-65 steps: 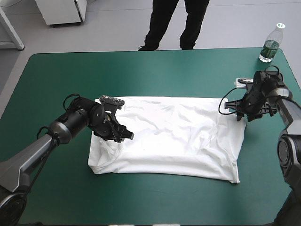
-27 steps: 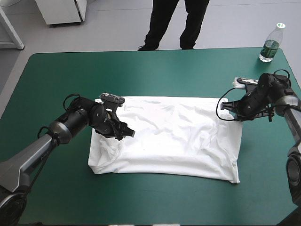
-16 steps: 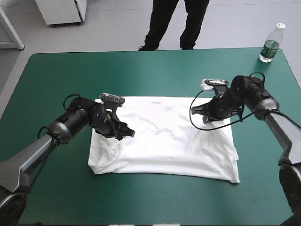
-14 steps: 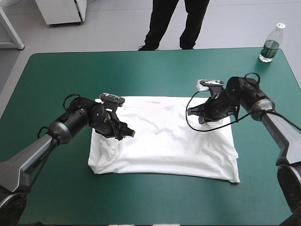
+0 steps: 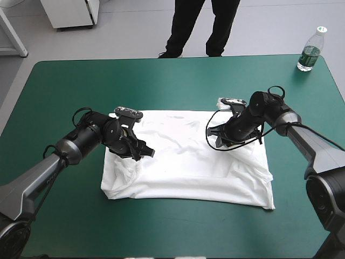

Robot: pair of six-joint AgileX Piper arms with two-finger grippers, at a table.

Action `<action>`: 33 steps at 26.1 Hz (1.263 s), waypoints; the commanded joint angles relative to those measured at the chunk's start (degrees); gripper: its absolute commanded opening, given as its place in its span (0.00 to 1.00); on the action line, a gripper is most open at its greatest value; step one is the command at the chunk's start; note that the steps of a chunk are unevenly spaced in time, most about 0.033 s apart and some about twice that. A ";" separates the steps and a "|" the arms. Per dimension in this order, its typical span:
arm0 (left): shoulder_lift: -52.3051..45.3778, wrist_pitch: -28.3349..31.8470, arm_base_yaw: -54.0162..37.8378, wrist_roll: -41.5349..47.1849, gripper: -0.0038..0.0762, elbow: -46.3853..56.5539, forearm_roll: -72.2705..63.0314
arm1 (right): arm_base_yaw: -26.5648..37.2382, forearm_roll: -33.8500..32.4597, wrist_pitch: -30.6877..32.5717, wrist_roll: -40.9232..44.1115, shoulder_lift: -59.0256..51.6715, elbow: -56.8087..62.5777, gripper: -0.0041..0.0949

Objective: Fold the cloth

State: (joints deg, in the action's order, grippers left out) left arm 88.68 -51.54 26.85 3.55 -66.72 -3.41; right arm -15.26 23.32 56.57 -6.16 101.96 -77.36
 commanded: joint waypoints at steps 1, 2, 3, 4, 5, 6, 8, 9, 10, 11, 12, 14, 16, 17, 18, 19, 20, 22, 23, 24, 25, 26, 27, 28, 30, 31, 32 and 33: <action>-2.43 1.08 0.41 0.30 0.56 -1.83 -0.59 | 0.06 2.45 0.75 -0.85 -2.68 -1.27 0.55; -2.43 0.99 0.41 0.30 0.56 -1.83 -0.59 | 0.06 2.45 1.11 -0.85 -2.80 -1.27 0.55; -2.43 0.86 0.41 0.30 0.56 -1.83 -0.59 | 0.06 2.22 1.65 -0.85 -3.08 -1.36 0.54; -2.55 0.59 0.41 0.30 0.56 -1.83 -0.37 | 0.06 1.90 2.17 -0.85 -3.51 -1.62 0.52; -2.57 0.40 0.41 0.30 0.56 -1.83 -0.06 | 0.06 1.54 2.74 -0.85 -3.91 -1.73 0.51; -2.72 -0.05 0.41 0.30 0.56 -1.83 0.06 | 0.06 0.61 3.38 -0.85 -4.57 -2.05 0.49; -3.18 -1.08 0.41 0.30 0.56 -1.83 0.20 | 0.06 -1.79 4.07 -0.30 -6.20 -2.20 0.48; -3.55 -1.67 0.41 0.30 0.56 -1.83 0.45 | 0.06 -3.60 4.69 0.20 -7.26 -2.20 0.47; -3.93 -2.24 0.41 0.38 0.56 -1.83 0.62 | 0.06 -5.58 5.56 0.82 -8.36 -2.20 0.47; -4.54 -2.84 0.41 0.38 0.56 -1.83 0.74 | 0.06 -7.65 6.47 1.47 -9.37 -2.20 0.47; -5.16 -3.74 0.41 0.59 0.56 -1.83 1.38 | 0.06 -9.56 7.74 1.77 -10.43 -2.20 0.47; -6.39 -5.53 0.41 2.13 0.56 -1.83 3.41 | 0.06 -12.45 9.82 2.14 -12.17 -2.20 0.47; -8.07 -7.40 0.41 3.79 0.56 -1.72 6.17 | 0.06 -13.49 10.26 3.29 -14.21 -2.09 0.47; -8.88 -8.66 0.41 4.39 0.56 -1.72 7.58 | 0.06 -13.60 10.26 3.28 -15.19 -2.09 0.47; -9.53 -9.82 0.41 4.81 0.56 -1.72 8.12 | 0.06 -13.58 10.46 3.28 -15.91 -2.09 0.47; -10.21 -11.26 0.41 4.91 0.56 -1.60 8.70 | 0.06 -13.72 10.91 3.63 -16.74 -1.96 0.47; -10.90 -13.27 0.41 5.07 0.56 -1.47 9.62 | 0.06 -14.14 11.75 3.94 -17.52 -1.79 0.47; -12.12 -15.55 0.41 5.50 0.56 -0.62 10.39 | 0.06 -15.34 13.36 4.30 -19.12 -0.92 0.47; -12.94 -16.32 0.41 6.05 0.56 0.16 10.39 | 0.06 -15.86 13.94 4.40 -20.15 -0.18 0.47; -13.70 -16.81 0.41 7.23 0.56 1.16 10.39 | 0.06 -16.13 14.11 4.77 -21.39 0.80 0.47; -15.27 -18.18 0.41 9.90 0.56 3.32 10.24 | 0.06 -16.67 13.87 6.16 -24.30 2.87 0.47; -15.86 -18.66 0.41 11.03 0.56 4.15 10.24 | 0.06 -16.88 13.86 6.51 -25.53 3.89 0.47; -17.49 -19.01 0.41 12.92 0.56 6.22 10.24 | 0.06 -18.10 13.86 7.83 -28.70 6.53 0.47; -18.01 -19.01 0.41 13.76 0.56 6.97 10.24 | 0.06 -18.38 13.86 8.37 -30.01 7.89 0.47; -18.54 -18.36 0.41 17.27 0.56 9.31 9.88 | 0.06 -18.49 13.86 10.24 -34.48 11.46 0.47; -18.32 -15.91 0.41 17.80 0.56 11.56 8.43 | 0.06 -18.49 13.86 11.26 -37.00 13.64 0.47; -18.16 -14.81 0.41 18.75 0.56 12.56 8.09 | 0.06 -18.49 13.86 11.69 -37.84 14.37 0.47; -17.06 -12.86 0.41 18.76 0.56 14.54 7.37 | 0.06 -18.49 14.24 11.92 -39.54 15.60 0.47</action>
State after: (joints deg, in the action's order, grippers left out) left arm 71.89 -67.34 26.85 20.87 -53.12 4.94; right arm -15.26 4.96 70.95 5.13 65.64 -61.80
